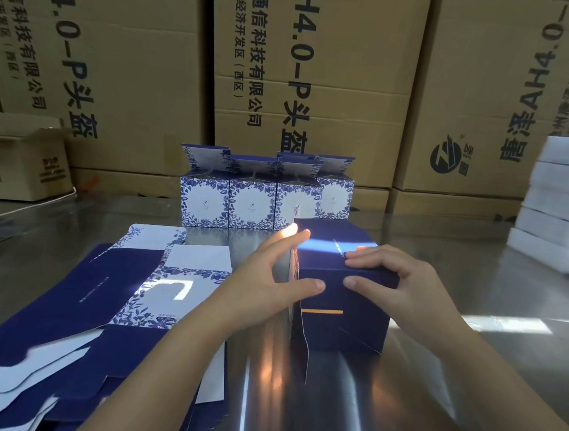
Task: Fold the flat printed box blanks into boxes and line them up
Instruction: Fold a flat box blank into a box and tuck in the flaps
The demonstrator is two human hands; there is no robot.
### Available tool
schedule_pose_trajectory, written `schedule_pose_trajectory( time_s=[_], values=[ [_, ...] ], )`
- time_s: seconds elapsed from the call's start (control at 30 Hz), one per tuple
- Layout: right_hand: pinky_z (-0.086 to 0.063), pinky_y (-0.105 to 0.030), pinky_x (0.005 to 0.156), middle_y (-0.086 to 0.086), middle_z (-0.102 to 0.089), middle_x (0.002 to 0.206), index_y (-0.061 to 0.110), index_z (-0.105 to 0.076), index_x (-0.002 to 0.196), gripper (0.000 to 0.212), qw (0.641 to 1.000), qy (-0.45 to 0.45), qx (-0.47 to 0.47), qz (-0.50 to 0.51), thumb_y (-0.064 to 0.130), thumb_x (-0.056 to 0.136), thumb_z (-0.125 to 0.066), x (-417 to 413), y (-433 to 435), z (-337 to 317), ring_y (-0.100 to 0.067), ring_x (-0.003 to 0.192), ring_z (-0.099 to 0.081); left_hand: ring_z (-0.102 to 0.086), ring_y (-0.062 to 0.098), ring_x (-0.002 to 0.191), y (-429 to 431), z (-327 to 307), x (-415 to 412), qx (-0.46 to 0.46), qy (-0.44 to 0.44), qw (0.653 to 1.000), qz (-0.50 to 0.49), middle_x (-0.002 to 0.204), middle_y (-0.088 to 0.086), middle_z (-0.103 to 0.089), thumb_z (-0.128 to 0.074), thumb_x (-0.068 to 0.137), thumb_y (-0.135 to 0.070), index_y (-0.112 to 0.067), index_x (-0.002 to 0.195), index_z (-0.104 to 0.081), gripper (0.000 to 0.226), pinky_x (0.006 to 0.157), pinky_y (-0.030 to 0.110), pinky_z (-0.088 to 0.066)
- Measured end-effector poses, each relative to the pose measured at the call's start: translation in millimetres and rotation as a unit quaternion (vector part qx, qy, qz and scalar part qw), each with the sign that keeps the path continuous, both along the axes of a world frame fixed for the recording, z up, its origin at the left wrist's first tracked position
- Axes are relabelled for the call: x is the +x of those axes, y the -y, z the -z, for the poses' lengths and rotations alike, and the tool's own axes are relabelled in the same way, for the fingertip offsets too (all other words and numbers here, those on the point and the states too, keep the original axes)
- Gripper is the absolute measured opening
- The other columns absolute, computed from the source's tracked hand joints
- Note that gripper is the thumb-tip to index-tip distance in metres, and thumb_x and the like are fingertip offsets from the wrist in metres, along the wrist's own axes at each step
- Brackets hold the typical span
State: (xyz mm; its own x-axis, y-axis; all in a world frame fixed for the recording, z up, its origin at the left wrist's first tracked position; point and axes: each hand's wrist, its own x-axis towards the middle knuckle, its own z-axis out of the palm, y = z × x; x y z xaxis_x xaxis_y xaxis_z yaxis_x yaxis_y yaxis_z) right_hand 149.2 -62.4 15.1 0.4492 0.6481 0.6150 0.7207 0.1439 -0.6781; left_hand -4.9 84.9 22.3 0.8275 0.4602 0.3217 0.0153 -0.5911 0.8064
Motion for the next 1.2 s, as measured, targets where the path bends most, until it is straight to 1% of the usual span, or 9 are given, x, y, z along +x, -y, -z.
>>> schedule_pose_trajectory(
  time_s=[0.07, 0.13, 0.2, 0.23, 0.4, 0.63, 0.87, 1.03, 1.2],
  values=[
    [-0.041, -0.010, 0.089, 0.015, -0.070, 0.096, 0.029, -0.074, 0.085, 0.021, 1.000, 0.008, 0.003, 0.005, 0.014, 0.072, -0.080, -0.1, -0.8, 0.0, 0.000, 0.101, -0.061, -0.029, -0.014, 0.131, -0.2, 0.9, 1.5, 0.027, 0.039, 0.999, 0.010, 0.144, -0.023, -0.037, -0.074, 0.080, -0.028, -0.043, 0.123, -0.055, 0.049, 0.113, 0.024, -0.025],
    [-0.040, -0.010, 0.089, 0.015, -0.070, 0.095, 0.029, -0.074, 0.084, 0.021, 1.000, 0.016, 0.007, 0.009, 0.014, 0.072, -0.080, -0.4, -1.6, 0.2, 0.000, 0.101, -0.061, -0.037, -0.019, 0.122, 0.6, 2.4, 3.0, 0.037, 0.060, 0.997, 0.008, 0.135, -0.022, -0.050, -0.072, 0.081, -0.020, -0.041, 0.109, -0.063, 0.036, 0.105, 0.010, -0.027],
    [-0.040, -0.009, 0.089, 0.014, -0.070, 0.094, 0.029, -0.074, 0.083, 0.022, 1.000, 0.018, 0.012, 0.012, 0.012, 0.071, -0.080, -0.9, -2.7, 0.3, 0.000, 0.100, -0.061, -0.042, -0.022, 0.114, 1.4, 3.4, 4.4, 0.041, 0.073, 0.996, -0.009, 0.125, -0.023, -0.058, -0.071, 0.082, -0.019, -0.045, 0.099, -0.064, 0.032, 0.095, -0.001, -0.029],
    [-0.039, -0.009, 0.089, 0.014, -0.070, 0.093, 0.030, -0.073, 0.082, 0.022, 1.000, 0.019, 0.015, 0.014, 0.012, 0.071, -0.080, -1.2, -3.1, 0.5, 0.000, 0.100, -0.061, -0.044, -0.022, 0.112, 1.5, 3.8, 5.2, 0.043, 0.077, 0.996, -0.015, 0.122, -0.023, -0.059, -0.070, 0.082, -0.019, -0.046, 0.097, -0.064, 0.032, 0.092, -0.003, -0.029],
    [-0.039, -0.007, 0.087, 0.017, -0.069, 0.089, 0.035, -0.069, 0.078, 0.029, 0.998, 0.047, 0.034, 0.028, 0.010, 0.070, -0.080, -2.5, -4.9, 2.2, 0.002, 0.097, -0.060, -0.048, -0.012, 0.116, 3.7, 3.7, 6.9, 0.036, 0.081, 0.996, -0.014, 0.120, -0.023, -0.061, -0.068, 0.083, -0.016, -0.046, 0.096, -0.063, 0.033, 0.099, 0.017, -0.038],
    [-0.040, -0.007, 0.086, 0.016, -0.069, 0.088, 0.036, -0.068, 0.078, 0.031, 0.994, 0.085, 0.053, 0.042, 0.009, 0.071, -0.080, -1.6, -7.9, 5.0, 0.000, 0.094, -0.061, -0.051, -0.013, 0.111, 6.1, 2.8, 7.4, 0.024, 0.095, 0.995, -0.023, 0.113, -0.023, -0.063, -0.066, 0.084, -0.012, -0.047, 0.091, -0.064, 0.036, 0.099, 0.026, -0.044],
    [-0.039, -0.005, 0.084, 0.018, -0.068, 0.085, 0.037, -0.067, 0.077, 0.034, 0.992, 0.099, 0.069, 0.037, 0.007, 0.070, -0.080, -2.2, -8.8, 4.7, 0.003, 0.092, -0.060, -0.053, -0.013, 0.109, 6.7, 3.7, 8.1, 0.011, 0.105, 0.994, -0.020, 0.114, -0.021, -0.064, -0.067, 0.084, -0.011, -0.046, 0.090, -0.065, 0.036, 0.097, 0.021, -0.045],
    [-0.039, -0.005, 0.084, 0.020, -0.066, 0.084, 0.040, -0.065, 0.077, 0.039, 0.989, 0.113, 0.080, 0.048, 0.005, 0.069, -0.080, -3.5, -9.4, 5.5, 0.004, 0.091, -0.060, -0.049, -0.019, 0.107, 6.0, 4.1, 7.6, 0.018, 0.101, 0.994, -0.022, 0.108, -0.027, -0.062, -0.066, 0.084, -0.012, -0.047, 0.090, -0.065, 0.035, 0.088, 0.004, -0.041],
    [-0.039, -0.004, 0.084, 0.027, -0.068, 0.083, 0.040, -0.067, 0.077, 0.035, 0.992, 0.089, 0.066, 0.052, 0.009, 0.069, -0.082, -3.0, -6.8, 3.9, 0.005, 0.092, -0.061, -0.049, -0.020, 0.107, 5.6, 3.6, 7.4, 0.018, 0.097, 0.995, -0.020, 0.106, -0.031, -0.060, -0.066, 0.084, -0.013, -0.047, 0.090, -0.064, 0.035, 0.085, 0.002, -0.040]
  ],
)
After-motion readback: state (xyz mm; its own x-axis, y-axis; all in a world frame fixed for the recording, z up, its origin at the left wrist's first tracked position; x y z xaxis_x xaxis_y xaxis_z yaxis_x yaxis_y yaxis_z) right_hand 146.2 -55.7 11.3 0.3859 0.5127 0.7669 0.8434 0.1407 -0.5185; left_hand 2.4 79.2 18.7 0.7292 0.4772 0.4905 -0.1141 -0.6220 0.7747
